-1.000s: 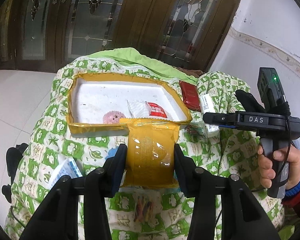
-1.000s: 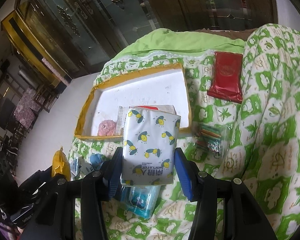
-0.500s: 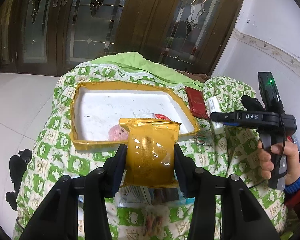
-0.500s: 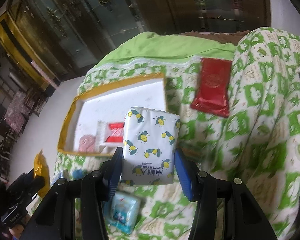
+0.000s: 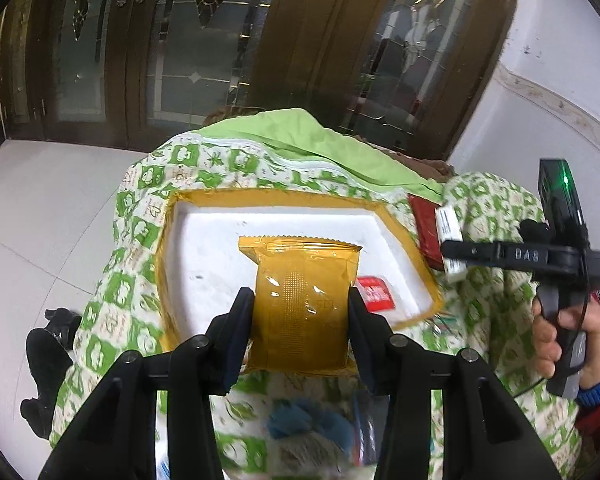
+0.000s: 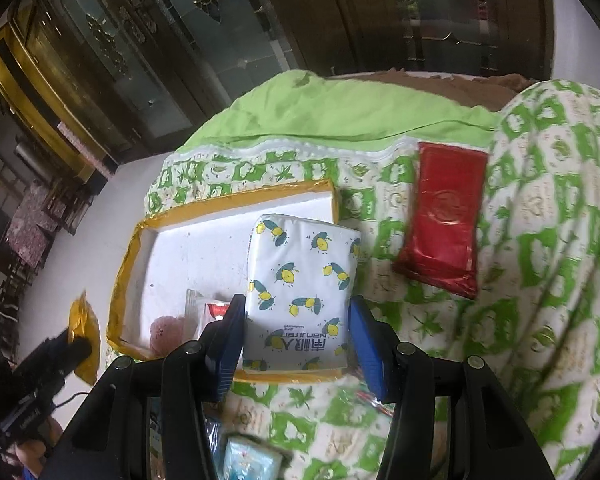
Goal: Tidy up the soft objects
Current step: 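Carry the yellow packet into the tray while right gripper carries the lemon-print tissue pack there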
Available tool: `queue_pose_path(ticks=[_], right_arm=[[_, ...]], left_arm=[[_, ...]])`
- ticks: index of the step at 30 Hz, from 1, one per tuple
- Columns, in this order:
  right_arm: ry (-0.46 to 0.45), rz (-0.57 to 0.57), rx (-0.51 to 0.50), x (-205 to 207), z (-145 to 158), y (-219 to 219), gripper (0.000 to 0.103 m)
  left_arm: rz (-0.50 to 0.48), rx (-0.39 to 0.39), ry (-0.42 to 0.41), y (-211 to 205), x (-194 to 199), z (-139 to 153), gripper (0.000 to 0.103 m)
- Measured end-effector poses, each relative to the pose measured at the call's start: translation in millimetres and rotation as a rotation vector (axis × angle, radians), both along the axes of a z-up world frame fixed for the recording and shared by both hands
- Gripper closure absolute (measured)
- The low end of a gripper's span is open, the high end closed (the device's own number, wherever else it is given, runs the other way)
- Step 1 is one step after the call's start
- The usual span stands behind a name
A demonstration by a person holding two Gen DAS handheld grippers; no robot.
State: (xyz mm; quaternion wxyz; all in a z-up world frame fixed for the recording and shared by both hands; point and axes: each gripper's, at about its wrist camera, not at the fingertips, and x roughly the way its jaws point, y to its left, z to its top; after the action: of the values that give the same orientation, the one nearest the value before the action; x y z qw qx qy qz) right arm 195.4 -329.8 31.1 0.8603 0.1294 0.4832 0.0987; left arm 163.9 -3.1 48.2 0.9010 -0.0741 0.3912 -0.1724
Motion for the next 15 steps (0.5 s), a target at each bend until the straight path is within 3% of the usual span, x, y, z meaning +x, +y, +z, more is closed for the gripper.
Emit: queue_pose_path(ticks=[8,15], right_arm=[[0.011,0.065,-0.042,27,-19,21,0.048],[0.024,0.106,-0.086,46,-32,37,0.048]], left_arm=[[0.019,0.033,0.043,5,36,-19,0.058],[0.036,0.068,0.080,12,42,-44,0.058]])
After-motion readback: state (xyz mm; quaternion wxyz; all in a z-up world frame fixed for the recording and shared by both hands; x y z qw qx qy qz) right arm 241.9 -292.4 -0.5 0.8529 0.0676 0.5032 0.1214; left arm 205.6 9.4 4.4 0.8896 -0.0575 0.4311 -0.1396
